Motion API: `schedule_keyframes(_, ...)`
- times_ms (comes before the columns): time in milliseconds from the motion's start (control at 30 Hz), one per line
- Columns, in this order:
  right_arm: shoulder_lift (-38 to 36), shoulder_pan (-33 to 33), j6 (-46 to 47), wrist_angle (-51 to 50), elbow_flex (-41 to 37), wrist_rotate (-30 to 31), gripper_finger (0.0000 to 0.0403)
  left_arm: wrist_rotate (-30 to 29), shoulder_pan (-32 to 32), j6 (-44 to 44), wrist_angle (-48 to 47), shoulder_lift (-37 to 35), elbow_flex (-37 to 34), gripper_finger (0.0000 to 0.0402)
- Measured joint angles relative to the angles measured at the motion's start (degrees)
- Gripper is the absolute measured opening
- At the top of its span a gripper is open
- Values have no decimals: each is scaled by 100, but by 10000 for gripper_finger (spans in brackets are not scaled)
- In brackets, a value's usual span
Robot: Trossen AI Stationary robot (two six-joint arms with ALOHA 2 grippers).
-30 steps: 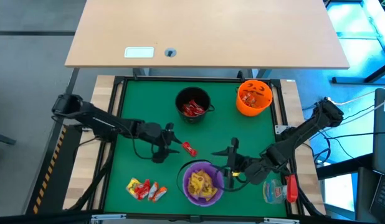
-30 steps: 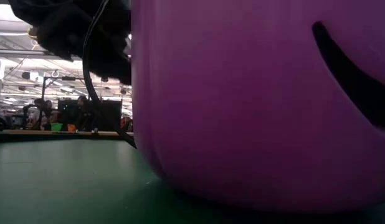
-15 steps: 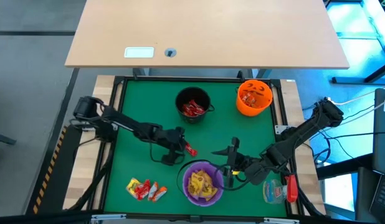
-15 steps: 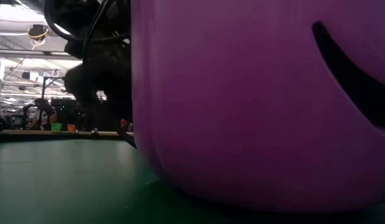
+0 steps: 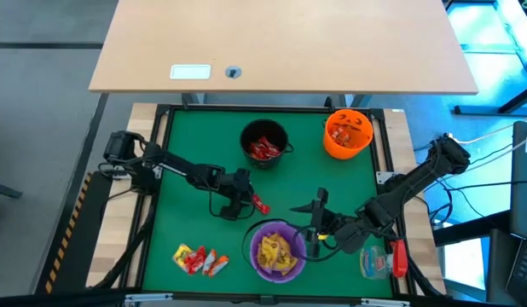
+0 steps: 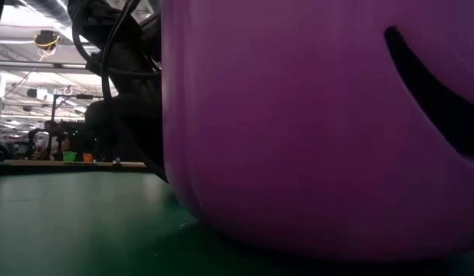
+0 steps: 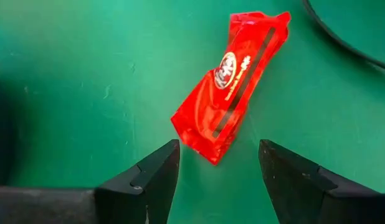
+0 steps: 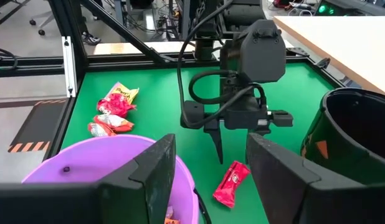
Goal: Sort candy
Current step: Put the red candy into the black bucket
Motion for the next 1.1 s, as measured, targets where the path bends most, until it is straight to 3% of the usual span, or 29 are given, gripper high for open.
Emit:
schedule_keyframes(533, 0, 0, -24, 52, -4, -2, 198, -37, -6, -229, 491, 358, 8, 180)
schedule_keyframes(700, -2, 0, -48, 87, -4, -5, 198, -57, -96, -419, 624, 551, 17, 127)
schedule_keyframes(933, -2, 6, -141, 92, -4, -105, 198, -122, -179, -639, 924, 535, -2, 13)
schedule_keyframes(1100, -2, 7, -140, 89, -4, -105, 198, -204, -181, -757, 894, 481, -2, 3)
